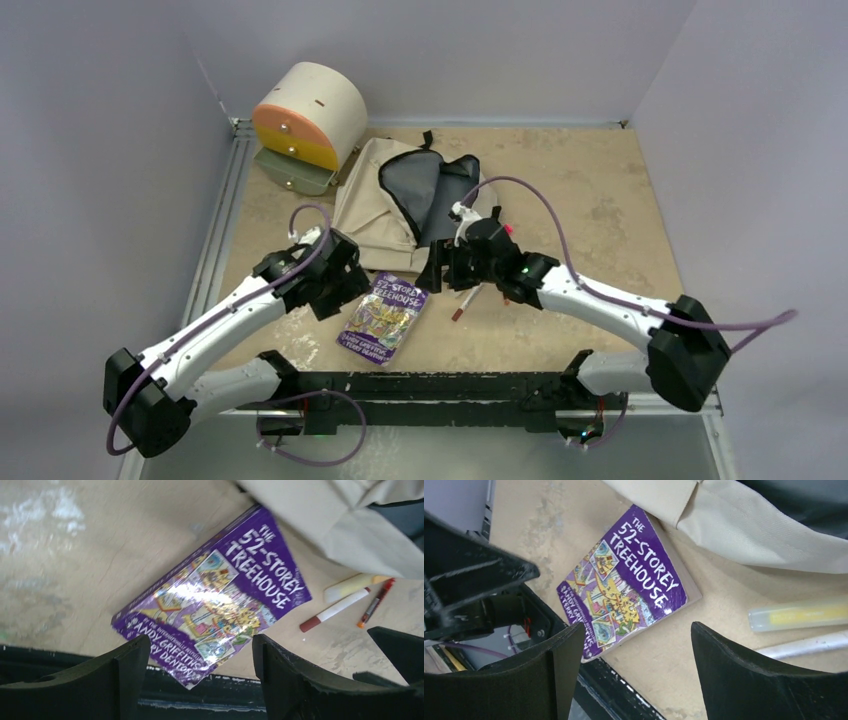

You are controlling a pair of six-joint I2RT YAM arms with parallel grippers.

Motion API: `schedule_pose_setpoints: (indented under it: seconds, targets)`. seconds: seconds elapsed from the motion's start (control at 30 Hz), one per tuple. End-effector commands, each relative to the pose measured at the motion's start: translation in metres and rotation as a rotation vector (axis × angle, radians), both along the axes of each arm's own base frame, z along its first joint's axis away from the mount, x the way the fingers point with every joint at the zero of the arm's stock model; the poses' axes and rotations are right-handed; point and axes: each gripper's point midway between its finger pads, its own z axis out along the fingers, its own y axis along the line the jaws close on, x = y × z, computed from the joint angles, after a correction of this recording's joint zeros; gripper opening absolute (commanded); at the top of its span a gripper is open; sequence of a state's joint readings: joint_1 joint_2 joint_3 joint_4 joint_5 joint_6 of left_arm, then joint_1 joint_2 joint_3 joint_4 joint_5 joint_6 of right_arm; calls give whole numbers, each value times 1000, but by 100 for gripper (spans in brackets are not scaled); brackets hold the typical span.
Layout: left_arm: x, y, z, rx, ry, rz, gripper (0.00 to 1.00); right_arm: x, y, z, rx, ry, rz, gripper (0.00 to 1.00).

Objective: Pack the student bag
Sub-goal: Adjust the book at the center of the board.

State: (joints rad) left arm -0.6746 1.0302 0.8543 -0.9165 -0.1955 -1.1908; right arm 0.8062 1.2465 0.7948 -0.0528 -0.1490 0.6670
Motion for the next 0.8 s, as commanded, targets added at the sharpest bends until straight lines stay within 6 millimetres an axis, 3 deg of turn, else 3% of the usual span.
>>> schedule_pose_setpoints:
  seconds: [0.0, 0.2, 0.47, 0.63, 0.77]
  targets:
    - [-40, 6, -15, -33, 181, 167, 74, 21, 22, 7, 51, -58, -17, 80]
    - [-72, -14, -48, -66, 291, 142, 74, 25, 47, -15, 49, -41, 50, 82]
    - [-99, -26, -68, 36, 348, 132, 75, 36, 47, -46, -39, -34, 31, 82]
    - [-99, -24, -86, 66, 347, 162, 75, 34, 53, -59, -37, -30, 74, 82]
    - [-88, -17, -97, 110, 299, 225, 75, 37, 55, -68, -61, -44, 103, 82]
